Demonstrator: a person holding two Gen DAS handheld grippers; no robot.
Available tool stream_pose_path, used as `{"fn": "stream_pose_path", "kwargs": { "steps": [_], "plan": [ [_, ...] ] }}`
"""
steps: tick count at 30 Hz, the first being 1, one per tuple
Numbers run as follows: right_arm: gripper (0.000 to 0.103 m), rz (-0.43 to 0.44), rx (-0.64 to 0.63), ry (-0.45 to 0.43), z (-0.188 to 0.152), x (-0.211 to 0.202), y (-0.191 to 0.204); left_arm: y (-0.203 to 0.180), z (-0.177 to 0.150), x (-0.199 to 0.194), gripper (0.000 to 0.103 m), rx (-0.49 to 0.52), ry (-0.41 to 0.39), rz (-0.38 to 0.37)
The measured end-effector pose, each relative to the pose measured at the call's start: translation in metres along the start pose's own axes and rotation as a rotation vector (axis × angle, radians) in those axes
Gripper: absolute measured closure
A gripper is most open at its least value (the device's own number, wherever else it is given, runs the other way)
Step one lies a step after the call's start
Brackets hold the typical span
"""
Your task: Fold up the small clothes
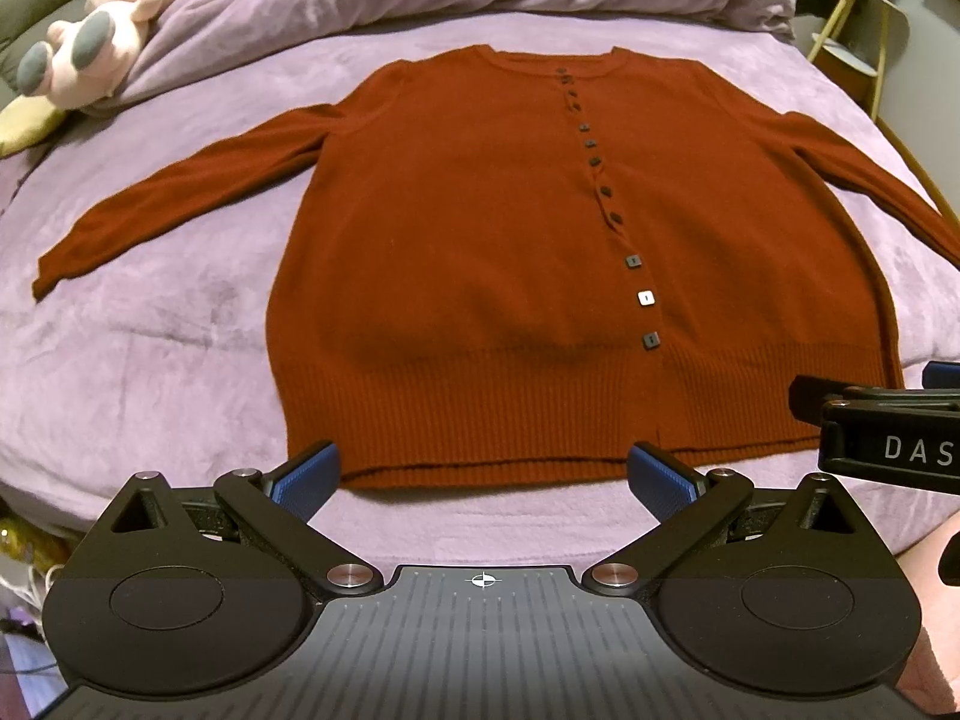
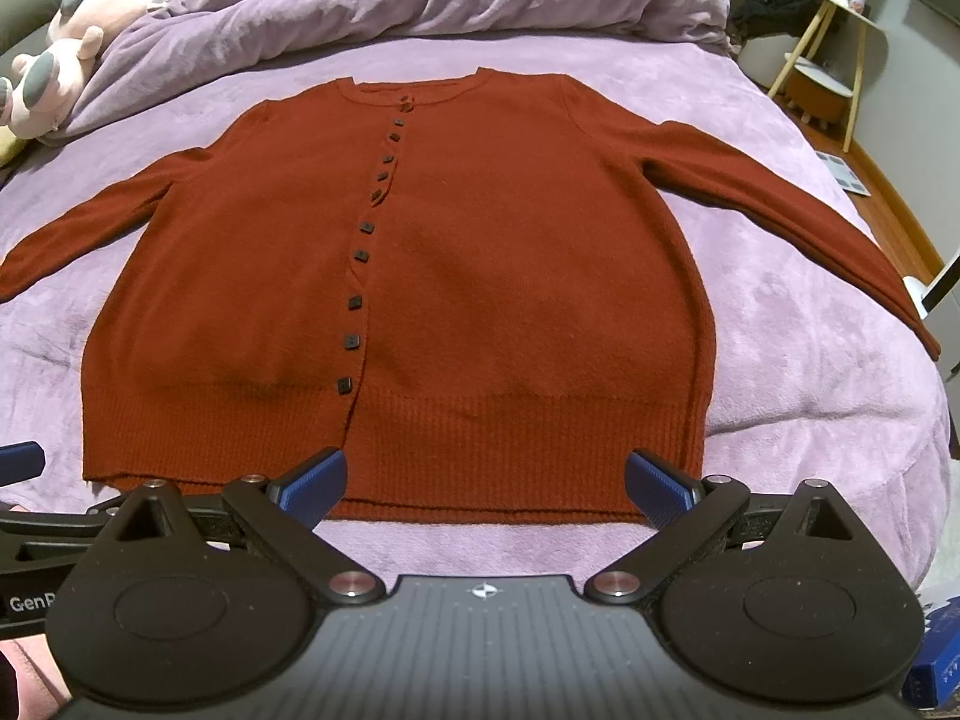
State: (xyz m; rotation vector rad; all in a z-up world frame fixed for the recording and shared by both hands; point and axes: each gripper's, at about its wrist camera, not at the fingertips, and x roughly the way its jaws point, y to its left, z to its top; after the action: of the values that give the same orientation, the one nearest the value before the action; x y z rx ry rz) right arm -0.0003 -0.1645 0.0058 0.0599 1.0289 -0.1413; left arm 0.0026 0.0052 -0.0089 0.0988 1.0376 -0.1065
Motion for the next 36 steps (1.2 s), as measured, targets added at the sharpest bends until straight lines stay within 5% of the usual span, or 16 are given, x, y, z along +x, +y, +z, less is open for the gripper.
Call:
{"fn": "stream_pose_path", "kwargs": {
  "steps": [36],
  "plan": [
    [0.004, 0.031, 0.018, -0.015, -0.0009, -0.0018, -0.0037, 0.0051, 0.0002, -0.0001, 0.0, -0.016, 0.011, 0.002]
  ]
}}
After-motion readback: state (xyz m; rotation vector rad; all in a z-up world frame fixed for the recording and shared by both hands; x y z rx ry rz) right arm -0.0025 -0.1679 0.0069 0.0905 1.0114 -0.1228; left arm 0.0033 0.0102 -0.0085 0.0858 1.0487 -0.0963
